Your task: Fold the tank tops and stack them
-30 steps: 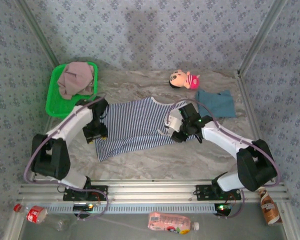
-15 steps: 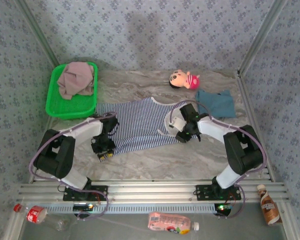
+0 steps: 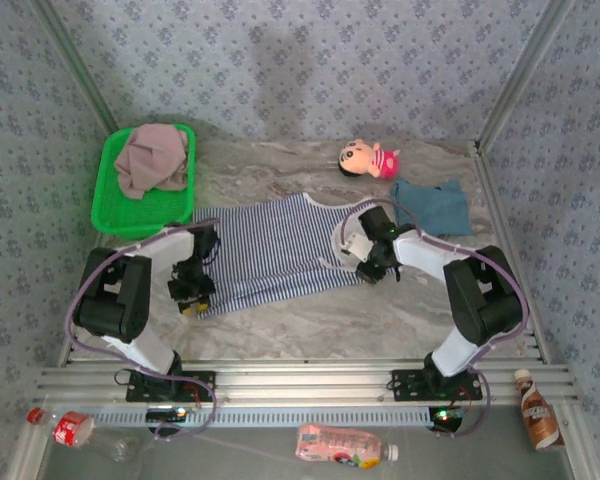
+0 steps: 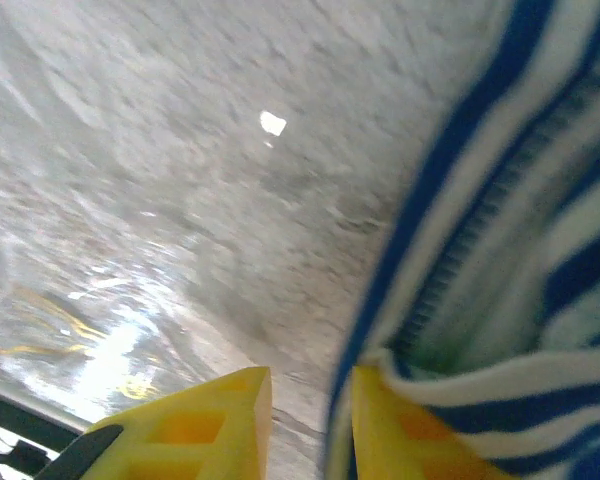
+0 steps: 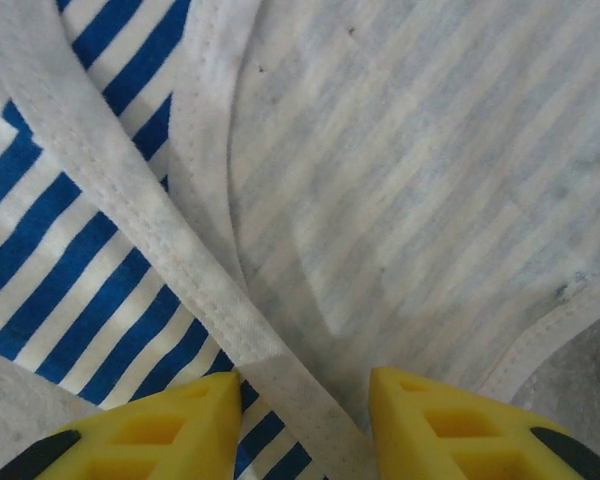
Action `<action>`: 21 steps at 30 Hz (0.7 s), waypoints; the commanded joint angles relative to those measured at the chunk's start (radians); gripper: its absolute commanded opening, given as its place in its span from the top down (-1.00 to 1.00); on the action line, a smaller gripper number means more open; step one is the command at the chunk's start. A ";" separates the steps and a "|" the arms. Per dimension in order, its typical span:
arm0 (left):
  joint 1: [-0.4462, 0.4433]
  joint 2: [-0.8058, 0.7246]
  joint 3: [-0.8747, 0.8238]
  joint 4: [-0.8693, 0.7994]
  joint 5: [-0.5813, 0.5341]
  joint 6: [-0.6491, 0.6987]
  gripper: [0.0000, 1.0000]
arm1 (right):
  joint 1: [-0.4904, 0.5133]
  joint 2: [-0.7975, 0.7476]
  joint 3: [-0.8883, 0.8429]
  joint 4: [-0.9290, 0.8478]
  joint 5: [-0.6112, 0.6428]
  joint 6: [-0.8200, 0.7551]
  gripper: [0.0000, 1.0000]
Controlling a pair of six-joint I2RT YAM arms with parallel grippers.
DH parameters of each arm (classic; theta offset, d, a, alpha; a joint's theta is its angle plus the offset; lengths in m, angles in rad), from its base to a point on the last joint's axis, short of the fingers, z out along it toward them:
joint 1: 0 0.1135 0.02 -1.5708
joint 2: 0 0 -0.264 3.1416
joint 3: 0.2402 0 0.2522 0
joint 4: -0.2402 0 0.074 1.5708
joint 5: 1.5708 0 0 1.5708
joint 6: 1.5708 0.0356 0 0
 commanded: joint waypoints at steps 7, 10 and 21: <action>-0.005 -0.079 0.077 -0.162 0.003 0.025 0.24 | 0.064 -0.139 -0.093 -0.236 0.039 0.080 0.21; -0.062 -0.126 0.103 -0.187 0.051 -0.023 0.19 | 0.090 -0.210 -0.133 -0.288 0.050 0.106 0.21; -0.299 0.067 0.210 -0.034 0.115 -0.139 0.14 | 0.112 -0.192 0.001 -0.171 0.039 0.085 0.17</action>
